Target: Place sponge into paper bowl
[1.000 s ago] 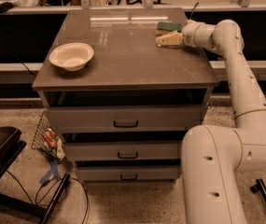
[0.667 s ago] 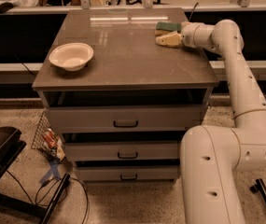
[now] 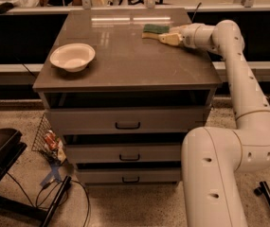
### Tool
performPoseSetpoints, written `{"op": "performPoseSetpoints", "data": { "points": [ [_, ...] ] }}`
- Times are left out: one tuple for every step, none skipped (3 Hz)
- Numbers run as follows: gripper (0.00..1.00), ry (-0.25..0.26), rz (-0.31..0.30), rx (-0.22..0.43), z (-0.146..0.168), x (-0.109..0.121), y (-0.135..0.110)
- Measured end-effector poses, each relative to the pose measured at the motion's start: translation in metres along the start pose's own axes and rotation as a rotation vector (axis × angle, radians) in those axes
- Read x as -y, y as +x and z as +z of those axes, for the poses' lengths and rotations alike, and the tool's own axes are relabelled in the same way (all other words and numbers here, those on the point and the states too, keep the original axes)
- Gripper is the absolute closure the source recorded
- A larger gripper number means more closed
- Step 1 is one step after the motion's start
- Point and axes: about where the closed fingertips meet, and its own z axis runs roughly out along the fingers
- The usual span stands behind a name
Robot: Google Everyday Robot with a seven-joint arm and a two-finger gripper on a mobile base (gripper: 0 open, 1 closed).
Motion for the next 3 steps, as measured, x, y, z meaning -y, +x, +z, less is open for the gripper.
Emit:
{"op": "performPoseSetpoints", "data": {
  "points": [
    [1.00,0.000,0.000,0.000,-0.0001,0.0001,0.0000],
    [1.00,0.000,0.000,0.000,-0.0001,0.0000,-0.0001],
    [1.00,-0.001,0.000,0.000,-0.0001,0.0000,-0.0002]
  ]
}}
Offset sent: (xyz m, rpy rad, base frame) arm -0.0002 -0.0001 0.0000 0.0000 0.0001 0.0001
